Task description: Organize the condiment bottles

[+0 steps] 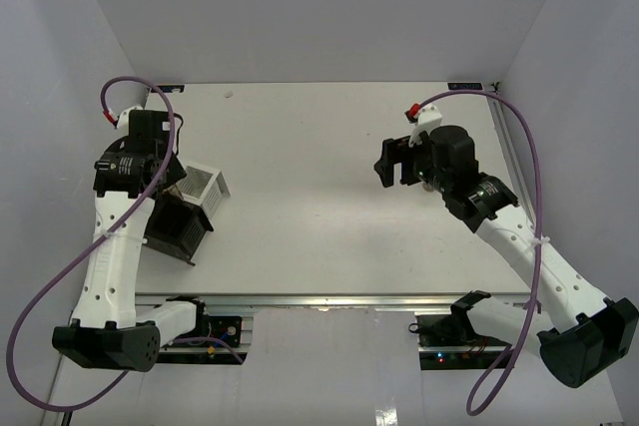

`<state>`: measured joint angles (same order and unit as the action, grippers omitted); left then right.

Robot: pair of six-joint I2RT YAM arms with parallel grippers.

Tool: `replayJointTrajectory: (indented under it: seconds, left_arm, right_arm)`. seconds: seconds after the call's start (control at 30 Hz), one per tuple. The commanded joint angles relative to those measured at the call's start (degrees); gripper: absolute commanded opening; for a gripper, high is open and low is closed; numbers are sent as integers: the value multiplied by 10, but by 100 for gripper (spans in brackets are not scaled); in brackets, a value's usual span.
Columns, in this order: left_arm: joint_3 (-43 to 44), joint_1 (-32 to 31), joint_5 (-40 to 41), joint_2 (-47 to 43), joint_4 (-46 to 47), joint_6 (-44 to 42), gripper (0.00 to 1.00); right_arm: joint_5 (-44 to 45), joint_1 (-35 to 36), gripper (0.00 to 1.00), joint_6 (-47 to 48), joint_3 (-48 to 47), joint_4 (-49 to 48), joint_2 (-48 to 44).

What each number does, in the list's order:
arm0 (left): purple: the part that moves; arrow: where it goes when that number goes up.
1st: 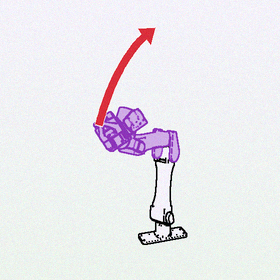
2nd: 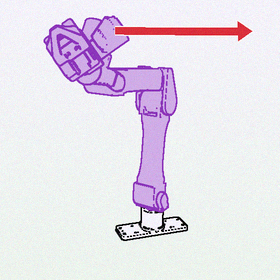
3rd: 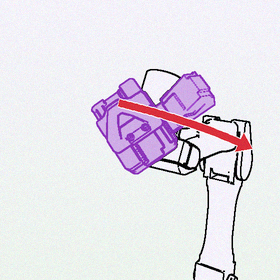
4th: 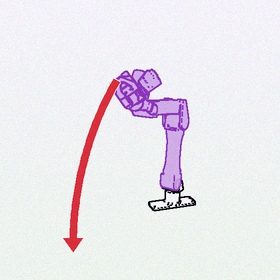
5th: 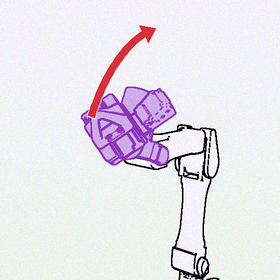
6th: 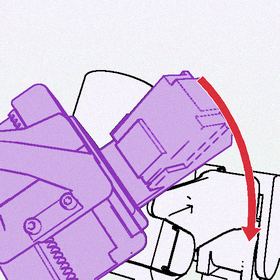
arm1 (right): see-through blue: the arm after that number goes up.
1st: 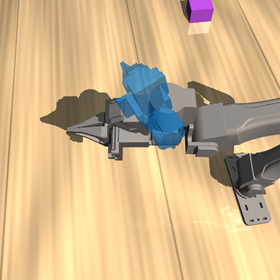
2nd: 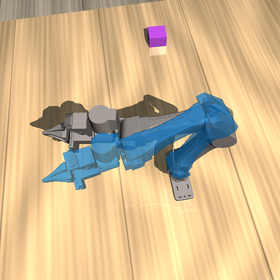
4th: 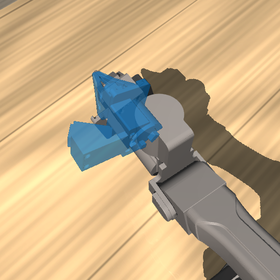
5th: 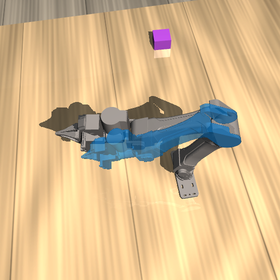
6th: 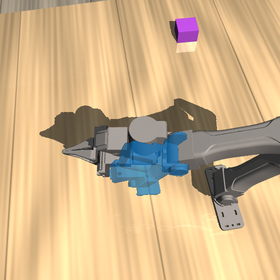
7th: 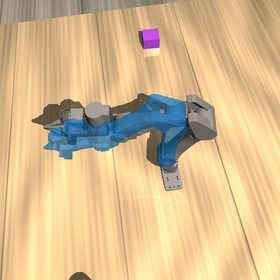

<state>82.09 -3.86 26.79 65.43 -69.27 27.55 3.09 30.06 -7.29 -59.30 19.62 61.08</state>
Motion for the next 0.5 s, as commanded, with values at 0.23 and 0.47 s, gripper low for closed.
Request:
replayJointTrajectory:
  seconds: [0.23,0.47]
  left_arm:
    - [-54,5,23,-39,8,20,0]
    - [-112,6,46,-59,19,24,0]
  right_arm:
    - [-6,-1,87,7,14,-9,-30]
    - [-10,-2,87,9,16,-8,-30]
